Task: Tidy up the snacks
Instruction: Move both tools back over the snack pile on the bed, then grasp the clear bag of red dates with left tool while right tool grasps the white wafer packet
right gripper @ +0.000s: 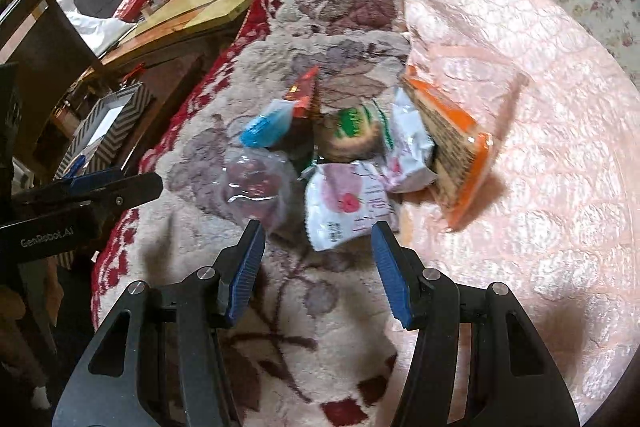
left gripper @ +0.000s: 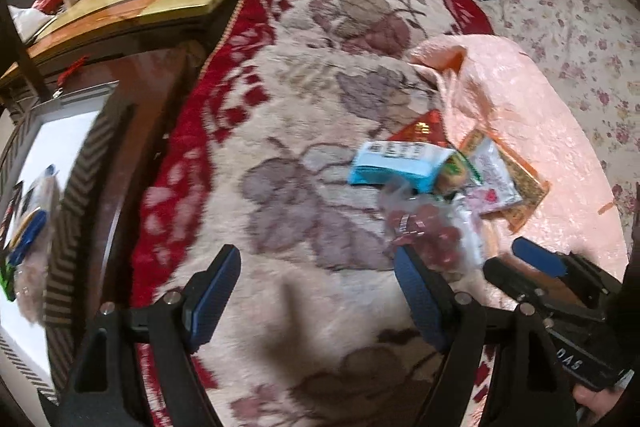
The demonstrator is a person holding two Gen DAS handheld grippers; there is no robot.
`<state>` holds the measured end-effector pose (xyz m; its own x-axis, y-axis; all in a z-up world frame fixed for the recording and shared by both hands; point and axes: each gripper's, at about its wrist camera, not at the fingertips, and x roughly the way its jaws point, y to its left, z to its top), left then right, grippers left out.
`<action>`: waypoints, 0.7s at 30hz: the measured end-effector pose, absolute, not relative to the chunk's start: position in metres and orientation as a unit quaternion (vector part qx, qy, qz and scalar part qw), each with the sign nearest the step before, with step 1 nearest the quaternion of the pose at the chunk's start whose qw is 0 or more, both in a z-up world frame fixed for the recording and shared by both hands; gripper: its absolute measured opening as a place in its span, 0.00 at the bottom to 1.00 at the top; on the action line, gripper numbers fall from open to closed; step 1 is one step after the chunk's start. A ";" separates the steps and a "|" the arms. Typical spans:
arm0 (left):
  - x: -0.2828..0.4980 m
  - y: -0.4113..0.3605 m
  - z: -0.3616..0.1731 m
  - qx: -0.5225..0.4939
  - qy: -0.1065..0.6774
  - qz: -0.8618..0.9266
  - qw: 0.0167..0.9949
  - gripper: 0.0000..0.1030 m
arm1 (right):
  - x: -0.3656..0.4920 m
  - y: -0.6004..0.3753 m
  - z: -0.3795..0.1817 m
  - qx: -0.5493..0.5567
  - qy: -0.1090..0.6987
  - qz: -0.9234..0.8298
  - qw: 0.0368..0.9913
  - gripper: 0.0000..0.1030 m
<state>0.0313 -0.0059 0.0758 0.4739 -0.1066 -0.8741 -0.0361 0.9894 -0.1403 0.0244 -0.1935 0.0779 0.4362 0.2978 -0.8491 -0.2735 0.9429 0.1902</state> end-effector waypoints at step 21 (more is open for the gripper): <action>0.070 -0.061 0.037 -0.080 0.555 -0.075 0.825 0.72 | 0.028 -0.218 0.053 0.022 0.534 0.154 0.831 0.55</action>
